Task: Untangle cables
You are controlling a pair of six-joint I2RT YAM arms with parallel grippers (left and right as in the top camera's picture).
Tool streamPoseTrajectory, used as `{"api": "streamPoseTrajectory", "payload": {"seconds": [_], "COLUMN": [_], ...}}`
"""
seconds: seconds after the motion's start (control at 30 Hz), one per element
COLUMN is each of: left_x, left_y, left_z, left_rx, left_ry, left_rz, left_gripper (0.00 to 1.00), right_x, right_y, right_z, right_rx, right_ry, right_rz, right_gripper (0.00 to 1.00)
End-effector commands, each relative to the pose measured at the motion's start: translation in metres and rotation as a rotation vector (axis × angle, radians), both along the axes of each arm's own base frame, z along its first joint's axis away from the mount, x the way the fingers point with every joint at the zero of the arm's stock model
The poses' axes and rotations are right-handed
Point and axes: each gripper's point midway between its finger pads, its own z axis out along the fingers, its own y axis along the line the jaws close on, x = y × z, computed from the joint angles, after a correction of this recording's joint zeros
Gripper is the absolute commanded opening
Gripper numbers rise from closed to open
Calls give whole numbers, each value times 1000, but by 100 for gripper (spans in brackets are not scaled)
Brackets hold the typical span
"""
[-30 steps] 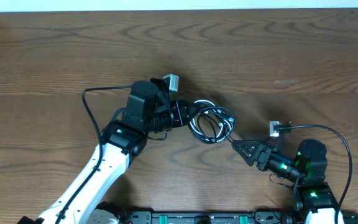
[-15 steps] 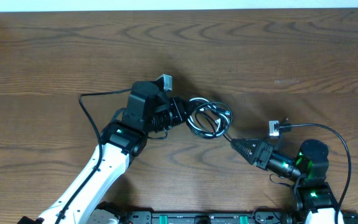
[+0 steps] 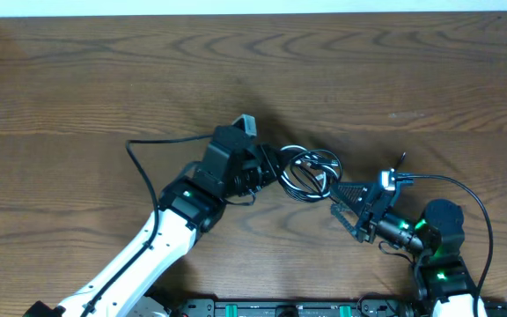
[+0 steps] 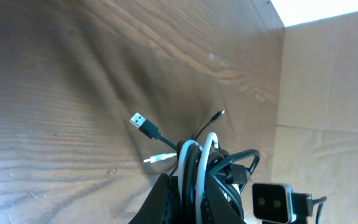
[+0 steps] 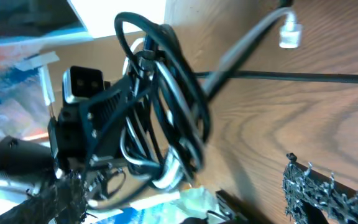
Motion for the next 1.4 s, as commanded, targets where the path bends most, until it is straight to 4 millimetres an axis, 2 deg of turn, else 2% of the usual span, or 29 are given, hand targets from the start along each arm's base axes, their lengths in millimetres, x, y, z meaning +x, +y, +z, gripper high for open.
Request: {"api": "streamPoseTrajectory", "payload": {"seconds": [0.0, 0.13, 0.17, 0.2, 0.37, 0.47, 0.5, 0.53, 0.63, 0.67, 0.83, 0.97, 1.1, 1.37], "left_x": [3, -2, -2, -3, -4, -3, -2, -2, 1, 3, 14, 6, -18, -32], "left_y": [-7, -16, -18, -20, -24, -23, -21, -20, -16, -13, 7, 5, -4, 4], "left_z": [15, 19, 20, 22, 24, 24, 23, 22, 21, 19, 13, 16, 16, -3], "left_rx": [-15, -37, -41, -46, -48, -13, 10, 38, 153, 187, 294, 311, 307, 345], "left_ry": [-38, -41, -47, -53, -70, -117, -138, -170, -324, -355, -435, -568, -721, -671], "left_rz": [16, 0, -5, -11, -23, -49, -58, -81, -195, -219, -272, -466, -712, -791], "left_gripper": [7, 8, 8, 8, 7, 8, 14, 34, 81, 92, 92, 92, 92, 92], "right_x": [6, 6, 6, 6, 6, 6, 6, 5, 4, 4, -8, -20, -22, -9], "right_y": [-1, 1, 2, 2, 3, 3, 3, 3, 3, 3, 11, 18, 17, 3], "right_z": [2, 1, 1, 1, 1, 0, 0, -1, -3, -3, 0, 3, -2, -26], "right_rx": [15, 17, 18, 17, -35, -130, -159, -188, -264, -286, -350, -341, -317, -309], "right_ry": [33, 46, 50, 49, -32, -176, -217, -256, -366, -401, -592, -671, -615, -485], "right_rz": [-54, -61, -63, -63, -40, -5, 6, 17, 51, 65, 184, 266, 273, 259], "right_gripper": [99, 93, 86, 78, 22, 1, 1, 1, 1, 1, 1, 1, 1, 1]}}
